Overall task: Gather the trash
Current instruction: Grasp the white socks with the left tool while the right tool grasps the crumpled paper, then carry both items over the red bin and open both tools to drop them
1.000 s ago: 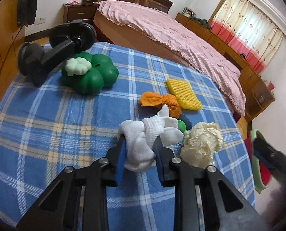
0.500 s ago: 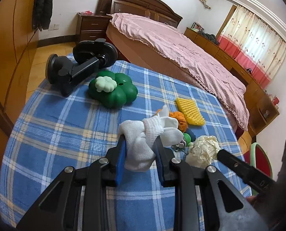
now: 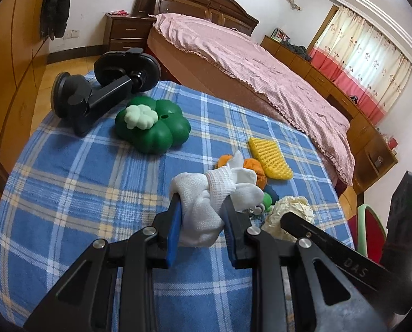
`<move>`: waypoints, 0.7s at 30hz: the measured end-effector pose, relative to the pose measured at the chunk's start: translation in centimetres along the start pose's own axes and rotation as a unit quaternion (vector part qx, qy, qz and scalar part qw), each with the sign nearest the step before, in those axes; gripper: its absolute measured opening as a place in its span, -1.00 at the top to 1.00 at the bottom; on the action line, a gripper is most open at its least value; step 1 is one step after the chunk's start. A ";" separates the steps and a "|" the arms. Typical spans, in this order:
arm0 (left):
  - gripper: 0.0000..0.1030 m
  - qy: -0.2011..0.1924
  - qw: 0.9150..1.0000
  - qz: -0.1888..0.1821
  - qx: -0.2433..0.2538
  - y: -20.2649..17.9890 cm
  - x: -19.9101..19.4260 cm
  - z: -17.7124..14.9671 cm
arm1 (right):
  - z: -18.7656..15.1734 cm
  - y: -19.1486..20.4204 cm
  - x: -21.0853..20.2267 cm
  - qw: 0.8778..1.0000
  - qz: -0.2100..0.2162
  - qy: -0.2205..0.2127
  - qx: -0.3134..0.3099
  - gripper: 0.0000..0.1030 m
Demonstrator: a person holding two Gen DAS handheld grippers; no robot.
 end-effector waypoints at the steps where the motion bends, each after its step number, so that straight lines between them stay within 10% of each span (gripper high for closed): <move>1: 0.46 0.002 1.000 -0.002 0.000 -0.1 -0.1 -0.1 | -0.2 0.2 0.1 1.000 0.006 0.001 0.001 0.06; 21: 0.46 -0.024 0.998 -0.043 0.035 -5.8 -5.5 -0.8 | 1.9 -0.3 -10.7 0.991 0.031 -0.127 -0.003 0.29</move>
Point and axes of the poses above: each gripper's, at about its wrist camera, not at the fingertips, and x roughly the way its jaws point, y to its left, z to its top, the point moved 9 cm from there along x, roughly the way its jaws point, and after that the axes turned 7 degrees about -y, right-handed, at the moved point
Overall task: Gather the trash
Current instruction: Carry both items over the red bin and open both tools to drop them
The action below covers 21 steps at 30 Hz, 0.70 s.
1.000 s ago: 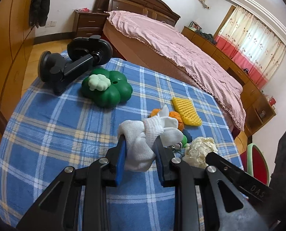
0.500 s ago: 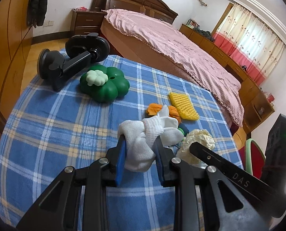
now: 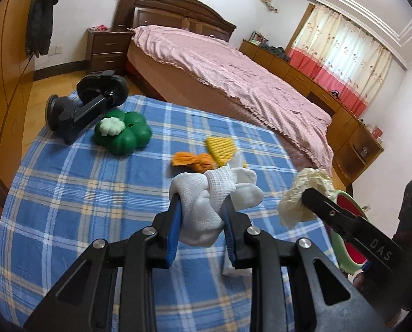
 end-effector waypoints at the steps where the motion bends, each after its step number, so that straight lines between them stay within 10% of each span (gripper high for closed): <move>1: 0.46 0.001 1.000 -0.004 0.003 -0.5 -0.1 0.0 | 0.2 -0.3 -0.7 1.000 -0.003 -0.007 0.000 0.29; 21: 0.46 0.017 0.987 -0.122 0.101 -15.4 -0.4 -1.1 | 4.0 -11.3 -13.5 0.986 -0.114 -0.112 0.047 0.29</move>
Point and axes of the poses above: each gripper's, at about its wrist camera, not at the fingertips, and x roughly the way its jaws point, y to its left, z to its top, the point moved 9 cm from there along x, roughly the way its jaws point, and after that the axes turned 7 degrees about -y, right-handed, at the moved point
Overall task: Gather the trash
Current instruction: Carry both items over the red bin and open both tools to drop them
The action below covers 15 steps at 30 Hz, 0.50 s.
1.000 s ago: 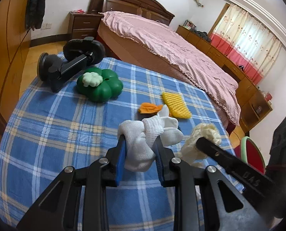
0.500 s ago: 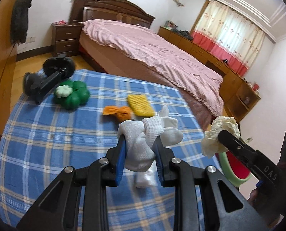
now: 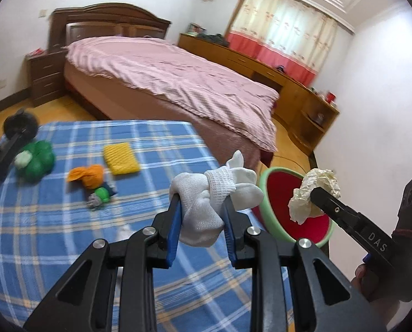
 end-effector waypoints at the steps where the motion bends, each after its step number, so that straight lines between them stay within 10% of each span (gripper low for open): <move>1: 0.46 0.002 1.000 -0.005 0.005 -0.6 0.3 0.0 | 0.2 -0.8 -0.3 1.000 -0.006 -0.003 0.004 0.28; 15: 0.46 0.052 0.995 -0.058 0.061 -10.0 6.5 -1.9 | 0.3 -10.7 -1.4 0.995 -0.076 -0.007 0.064 0.28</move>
Point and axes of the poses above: each gripper's, at about its wrist camera, not at the fingertips, and x roughly the way its jaws point, y to its left, z to its top, the point moved 9 cm from there along x, roughly the way its jaws point, and after that the axes turned 7 degrees about -y, right-handed, at the moved point
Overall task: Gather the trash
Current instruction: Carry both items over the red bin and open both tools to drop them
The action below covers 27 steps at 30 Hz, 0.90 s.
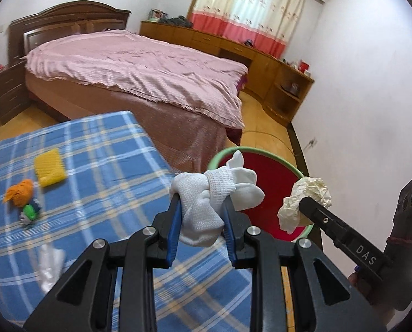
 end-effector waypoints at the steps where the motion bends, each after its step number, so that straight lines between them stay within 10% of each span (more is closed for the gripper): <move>1: 0.46 0.003 1.000 -0.002 0.002 -0.4 0.5 -0.1 | 0.0 -0.7 0.2 1.000 -0.005 0.001 0.003 0.28; 18: 0.43 0.087 0.995 -0.024 0.041 -6.2 9.6 -4.0 | -1.0 -9.7 3.8 0.997 -0.048 0.041 0.052 0.21; 27: 0.09 0.069 0.997 -0.021 0.018 -5.8 9.2 -2.8 | -0.4 -10.0 4.6 0.996 -0.044 0.039 0.061 0.09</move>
Point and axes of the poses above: each gripper's, at about its wrist camera, not at the fingertips, and x roughly the way its jaws point, y to its left, z to its top, the point moved 9 cm from there along x, roughly the way its jaws point, and after that the axes turned 7 degrees about -y, right-handed, at the moved point
